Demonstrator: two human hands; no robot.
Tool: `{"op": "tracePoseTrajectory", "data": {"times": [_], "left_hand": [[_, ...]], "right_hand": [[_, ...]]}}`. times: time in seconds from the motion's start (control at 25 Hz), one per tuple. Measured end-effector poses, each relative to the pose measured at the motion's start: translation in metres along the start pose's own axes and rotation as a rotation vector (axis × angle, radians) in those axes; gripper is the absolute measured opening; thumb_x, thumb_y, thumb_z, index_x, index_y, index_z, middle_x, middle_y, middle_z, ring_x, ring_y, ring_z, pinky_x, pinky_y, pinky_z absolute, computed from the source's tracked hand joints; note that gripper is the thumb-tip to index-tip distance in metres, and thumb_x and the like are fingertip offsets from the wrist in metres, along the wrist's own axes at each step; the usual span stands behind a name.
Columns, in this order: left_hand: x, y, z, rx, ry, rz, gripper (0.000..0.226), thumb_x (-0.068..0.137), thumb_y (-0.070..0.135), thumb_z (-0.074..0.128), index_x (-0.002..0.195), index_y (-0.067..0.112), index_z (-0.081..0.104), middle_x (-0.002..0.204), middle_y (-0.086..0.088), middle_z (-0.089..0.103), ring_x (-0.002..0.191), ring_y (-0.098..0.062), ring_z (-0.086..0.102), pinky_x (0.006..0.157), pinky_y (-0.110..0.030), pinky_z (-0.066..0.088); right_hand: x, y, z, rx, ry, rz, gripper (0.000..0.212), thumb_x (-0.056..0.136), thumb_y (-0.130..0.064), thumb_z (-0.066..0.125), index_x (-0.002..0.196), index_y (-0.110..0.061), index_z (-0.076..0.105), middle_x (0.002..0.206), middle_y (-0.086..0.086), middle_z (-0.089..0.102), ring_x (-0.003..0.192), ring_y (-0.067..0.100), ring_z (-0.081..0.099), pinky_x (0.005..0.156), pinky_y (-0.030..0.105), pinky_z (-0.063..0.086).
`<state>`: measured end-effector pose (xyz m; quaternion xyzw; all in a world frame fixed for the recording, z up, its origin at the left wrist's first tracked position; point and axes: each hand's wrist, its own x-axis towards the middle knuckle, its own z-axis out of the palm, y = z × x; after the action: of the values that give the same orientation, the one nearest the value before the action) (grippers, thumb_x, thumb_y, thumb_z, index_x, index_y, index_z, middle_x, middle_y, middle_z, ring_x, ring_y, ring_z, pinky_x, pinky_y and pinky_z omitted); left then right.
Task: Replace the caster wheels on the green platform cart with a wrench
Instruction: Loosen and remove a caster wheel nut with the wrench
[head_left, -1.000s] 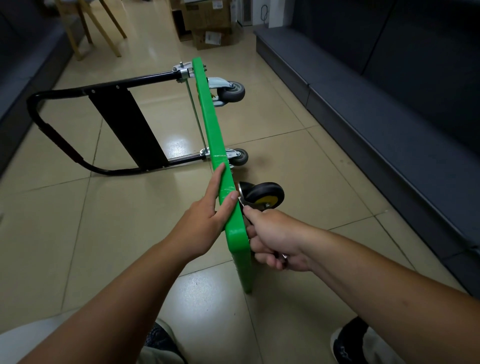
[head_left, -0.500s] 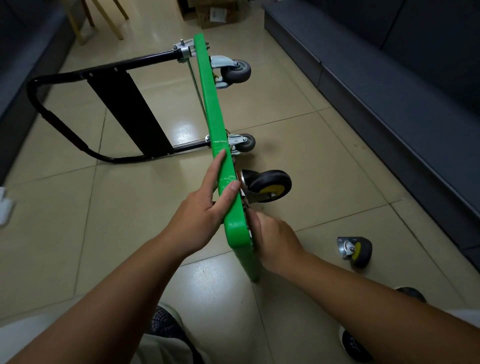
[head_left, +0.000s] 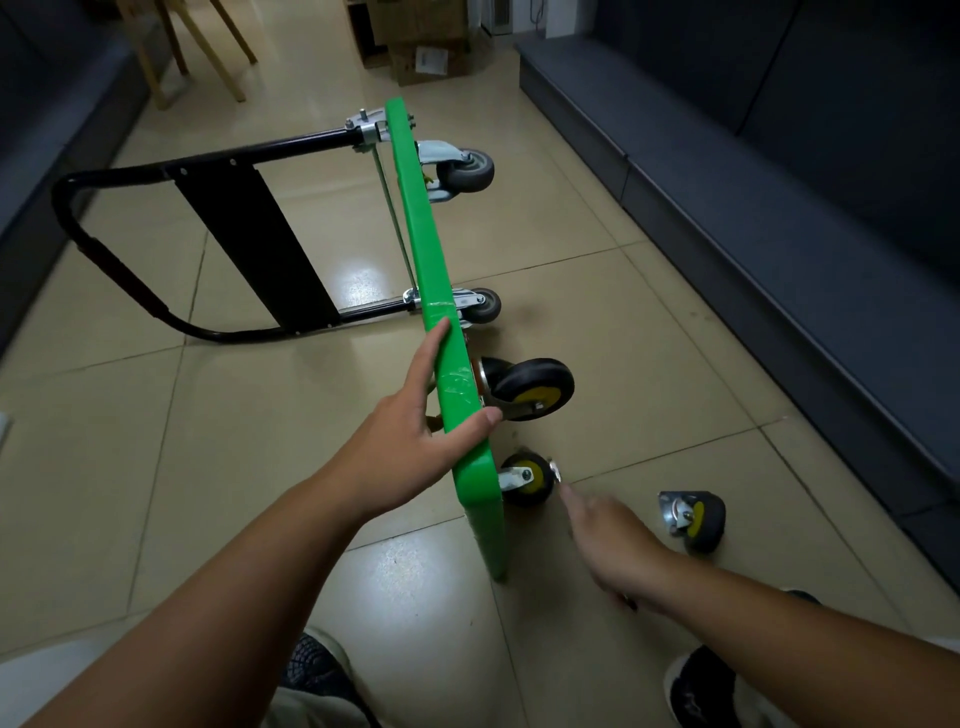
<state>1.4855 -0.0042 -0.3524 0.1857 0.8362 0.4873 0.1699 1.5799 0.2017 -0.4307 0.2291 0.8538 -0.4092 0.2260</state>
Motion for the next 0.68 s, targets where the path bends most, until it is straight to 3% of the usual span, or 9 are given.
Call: {"op": "tracePoseTrajectory", "data": {"times": [0.16, 0.36, 0.56, 0.68], "left_hand": [[-0.001, -0.001, -0.001, -0.031, 0.031, -0.007, 0.094, 0.082, 0.062, 0.070, 0.153, 0.059, 0.007, 0.146, 0.022, 0.038, 0.146, -0.010, 0.034, 0.107, -0.044, 0.050], [-0.003, -0.005, -0.004, -0.040, 0.035, -0.001, 0.091, 0.082, 0.058, 0.070, 0.151, 0.062, 0.011, 0.147, 0.025, 0.040, 0.146, -0.009, 0.035, 0.105, -0.045, 0.051], [0.000, -0.008, -0.007, -0.071, 0.000, -0.003, 0.092, 0.082, 0.056, 0.070, 0.151, 0.063, 0.010, 0.144, 0.039, 0.036, 0.146, -0.006, 0.033, 0.108, -0.042, 0.049], [0.000, -0.008, -0.009, -0.125, -0.013, -0.013, 0.094, 0.080, 0.053, 0.073, 0.151, 0.063, 0.012, 0.155, 0.027, 0.035, 0.147, -0.007, 0.033, 0.102, -0.038, 0.054]], "right_hand": [[-0.017, -0.061, -0.016, 0.236, 0.015, -0.170, 0.057, 0.105, -0.052, 0.026, 0.067, -0.016, 0.049, 0.046, -0.001, 0.043, 0.031, 0.009, 0.040, 0.040, 0.024, 0.030], [-0.028, -0.087, -0.007, 0.197, -0.066, -0.170, 0.061, 0.105, -0.056, 0.019, 0.084, -0.010, 0.054, 0.062, 0.007, 0.048, 0.042, 0.014, 0.048, 0.043, 0.024, 0.033], [-0.023, -0.087, -0.007, 0.167, -0.154, -0.128, 0.070, 0.103, -0.060, 0.014, 0.110, -0.003, 0.054, 0.064, 0.009, 0.050, 0.026, 0.010, 0.048, 0.036, 0.019, 0.036], [-0.024, -0.086, -0.012, 0.101, -0.155, -0.178, 0.067, 0.104, -0.059, 0.014, 0.111, -0.007, 0.056, 0.063, 0.005, 0.048, 0.025, 0.006, 0.045, 0.035, 0.018, 0.036]]}}
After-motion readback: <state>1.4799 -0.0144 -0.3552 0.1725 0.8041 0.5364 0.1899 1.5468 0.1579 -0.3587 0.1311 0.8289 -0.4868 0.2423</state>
